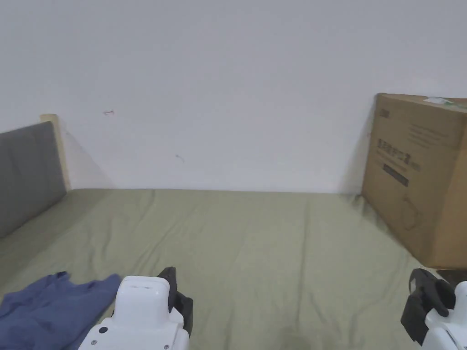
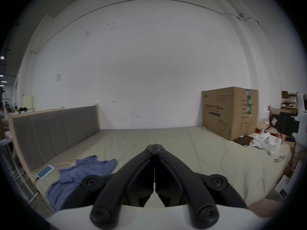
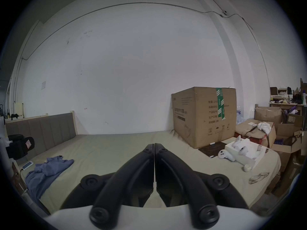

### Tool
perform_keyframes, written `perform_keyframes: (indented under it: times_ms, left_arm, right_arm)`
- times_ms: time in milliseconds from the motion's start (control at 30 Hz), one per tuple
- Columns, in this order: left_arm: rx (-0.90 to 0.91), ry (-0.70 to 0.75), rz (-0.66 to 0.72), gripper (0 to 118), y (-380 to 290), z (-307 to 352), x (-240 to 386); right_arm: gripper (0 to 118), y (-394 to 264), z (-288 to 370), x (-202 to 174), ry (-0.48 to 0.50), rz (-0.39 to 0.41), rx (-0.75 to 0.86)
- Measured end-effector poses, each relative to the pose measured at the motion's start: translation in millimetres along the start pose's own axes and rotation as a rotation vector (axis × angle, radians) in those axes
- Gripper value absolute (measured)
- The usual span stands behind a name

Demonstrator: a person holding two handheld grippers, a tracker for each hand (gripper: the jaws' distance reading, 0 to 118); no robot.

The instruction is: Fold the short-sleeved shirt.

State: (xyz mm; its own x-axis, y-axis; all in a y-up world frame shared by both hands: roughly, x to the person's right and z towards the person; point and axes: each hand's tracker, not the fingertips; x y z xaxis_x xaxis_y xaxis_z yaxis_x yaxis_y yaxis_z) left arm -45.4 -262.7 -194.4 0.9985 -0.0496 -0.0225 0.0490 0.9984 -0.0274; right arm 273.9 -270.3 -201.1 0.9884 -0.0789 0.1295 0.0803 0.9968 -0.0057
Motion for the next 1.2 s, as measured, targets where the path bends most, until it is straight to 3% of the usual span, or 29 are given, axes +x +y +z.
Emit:
perform_keyframes:
  times_ms: [100, 267, 400, 500, 700, 800, 867, 900, 933, 1000, 1033, 1067, 1200]
  left_arm:
    - [0.005, 0.102, -0.019, 0, -8, 12, -42]
    - [-0.023, 0.343, -0.042, 0, -17, 46, -111]
    - [-0.036, 0.429, -0.013, 0, -27, 64, -141]
    - [-0.056, 0.437, 0.011, 0, -39, 67, -150]
    - [-0.001, 0.421, 0.088, 0, -40, 52, -173]
    - [-0.173, 0.293, 0.117, 0, -33, 3, -211]
    - [-0.418, 0.182, 0.185, 0, -39, -47, -244]
    - [-0.525, 0.111, 0.248, 5, -49, -72, -261]
    - [-0.597, 0.035, 0.296, 18, -60, -94, -274]
    - [-0.705, 0.018, 0.289, 98, -84, -131, -289]
    - [-0.764, 0.028, 0.245, 118, -96, -149, -291]
    - [-0.823, 0.038, 0.204, 112, -109, -166, -292]
    - [-0.875, 0.073, 0.063, 113, -164, -207, -276]
  right_arm:
    - [0, -8, -15, -44, 0.124, -0.027, -0.041]
    - [0, -17, -22, -144, 0.398, 0.047, -0.073]
    - [0, -15, -16, -189, 0.542, 0.032, -0.08]
    - [0, -16, -16, -200, 0.581, 0.062, -0.089]
    - [0, -19, -18, -185, 0.615, 0.083, -0.123]
    - [0, -23, -22, -174, 0.618, 0.13, -0.145]
    - [0, -28, -26, -171, 0.603, 0.188, -0.167]
    - [0, -31, -28, -170, 0.589, 0.215, -0.184]
    - [0, -35, -30, -169, 0.578, 0.23, -0.203]
    - [0, -41, -36, -165, 0.585, 0.233, -0.252]
    - [0, -45, -39, -163, 0.59, 0.234, -0.278]
    - [0, -49, -42, -161, 0.591, 0.238, -0.3]
    - [0, -62, -49, -152, 0.559, 0.275, -0.368]
